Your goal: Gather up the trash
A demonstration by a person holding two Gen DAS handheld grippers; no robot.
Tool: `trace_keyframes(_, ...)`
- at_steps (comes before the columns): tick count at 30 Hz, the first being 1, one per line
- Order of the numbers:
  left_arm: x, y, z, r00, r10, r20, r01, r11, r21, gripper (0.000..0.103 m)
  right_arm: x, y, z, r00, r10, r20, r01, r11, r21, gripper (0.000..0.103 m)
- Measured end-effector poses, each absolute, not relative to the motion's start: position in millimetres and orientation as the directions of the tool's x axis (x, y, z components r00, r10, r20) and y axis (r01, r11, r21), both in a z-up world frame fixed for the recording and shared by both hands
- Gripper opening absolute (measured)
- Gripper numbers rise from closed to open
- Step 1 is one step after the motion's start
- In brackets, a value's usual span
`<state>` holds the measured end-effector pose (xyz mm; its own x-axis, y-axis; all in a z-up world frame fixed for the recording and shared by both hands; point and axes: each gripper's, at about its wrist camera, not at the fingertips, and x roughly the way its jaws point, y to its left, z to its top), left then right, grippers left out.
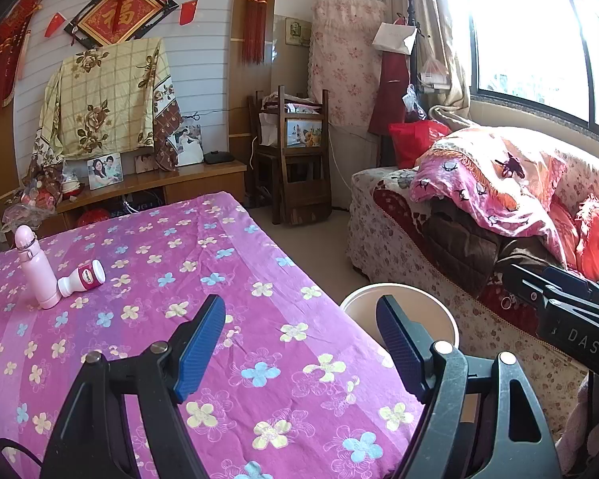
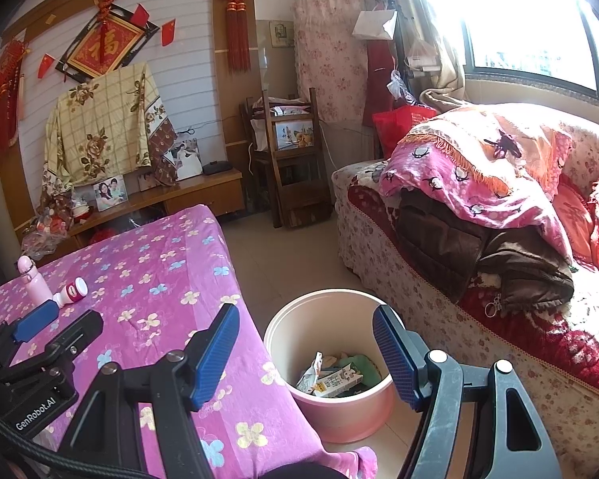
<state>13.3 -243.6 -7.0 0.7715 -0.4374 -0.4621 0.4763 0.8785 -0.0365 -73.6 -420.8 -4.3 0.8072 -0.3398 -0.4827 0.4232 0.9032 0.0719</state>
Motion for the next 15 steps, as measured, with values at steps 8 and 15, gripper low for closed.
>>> trace_keyframes(8,13.1,-244.6,-9.0,0.77,-0.438,-0.464,0.477,0.878,-0.038,0.078,-73.4,-423.4,-5.6,0.802,-0.339,-0.491,0.425,0.902,0.072,0.073)
trace_keyframes(15,11.5,-246.6,-13.0,0.762,-0.447,-0.468,0.487,0.872,-0.039,0.078,-74.1,-423.9,-6.3,0.802,-0.338,-0.493,0.425,0.902,0.073,0.073)
